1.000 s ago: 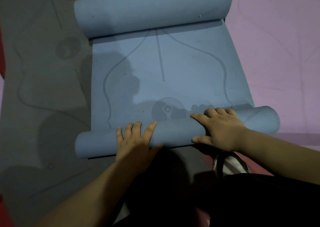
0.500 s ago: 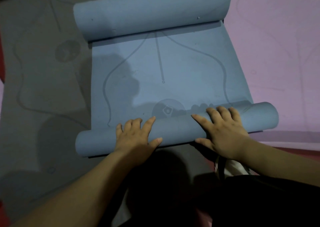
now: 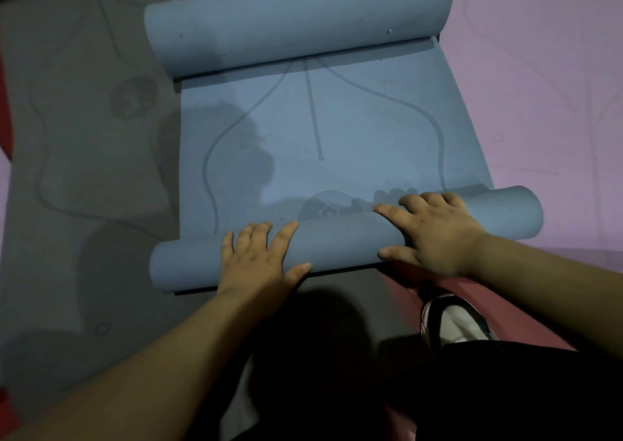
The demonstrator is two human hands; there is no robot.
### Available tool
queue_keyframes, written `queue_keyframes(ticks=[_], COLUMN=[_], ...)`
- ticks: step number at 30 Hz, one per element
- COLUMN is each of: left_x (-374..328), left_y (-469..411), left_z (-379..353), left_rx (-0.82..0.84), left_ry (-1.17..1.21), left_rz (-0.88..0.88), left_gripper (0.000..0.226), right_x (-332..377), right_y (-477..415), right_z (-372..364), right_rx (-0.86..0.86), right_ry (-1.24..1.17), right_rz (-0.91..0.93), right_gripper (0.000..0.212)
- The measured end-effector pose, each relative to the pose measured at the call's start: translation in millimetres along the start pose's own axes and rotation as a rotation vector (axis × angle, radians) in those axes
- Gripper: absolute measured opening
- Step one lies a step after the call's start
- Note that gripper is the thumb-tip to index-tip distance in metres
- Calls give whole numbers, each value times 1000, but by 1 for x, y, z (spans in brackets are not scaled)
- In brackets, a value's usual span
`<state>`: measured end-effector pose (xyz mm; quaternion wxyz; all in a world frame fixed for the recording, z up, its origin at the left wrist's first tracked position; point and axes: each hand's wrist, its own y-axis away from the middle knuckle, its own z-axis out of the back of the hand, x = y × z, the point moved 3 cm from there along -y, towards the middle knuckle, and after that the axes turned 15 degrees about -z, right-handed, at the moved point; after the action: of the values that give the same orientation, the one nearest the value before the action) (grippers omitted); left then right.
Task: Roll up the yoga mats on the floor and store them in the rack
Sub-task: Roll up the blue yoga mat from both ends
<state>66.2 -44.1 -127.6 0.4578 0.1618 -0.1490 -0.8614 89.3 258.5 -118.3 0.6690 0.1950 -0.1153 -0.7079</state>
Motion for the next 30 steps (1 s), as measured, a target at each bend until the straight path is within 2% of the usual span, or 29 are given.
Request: queue_keyframes(ticks=[9, 14, 19, 26, 30], left_x=[12, 10, 0, 10, 19], left_y=[-15, -22, 1, -17, -31], left_z=[11, 21, 8, 16, 27], left_rx=[27, 136, 54, 45, 98], left_ry=[-1, 53, -2, 24, 41], left_rz=[-47, 9, 21, 22, 17], left_gripper=[86, 80, 92, 91, 92], right_x=[4, -1, -5, -10, -12], right_y=[14, 3, -7, -18, -13], right_z=[-19, -14, -6, 4, -6], right_rx=[-190, -137, -56, -32, -163], right_ry=[-53, -48, -52, -101, -65], right_rz=[-61, -48, -46, -32, -6], right_gripper=[83, 84, 93, 97, 89])
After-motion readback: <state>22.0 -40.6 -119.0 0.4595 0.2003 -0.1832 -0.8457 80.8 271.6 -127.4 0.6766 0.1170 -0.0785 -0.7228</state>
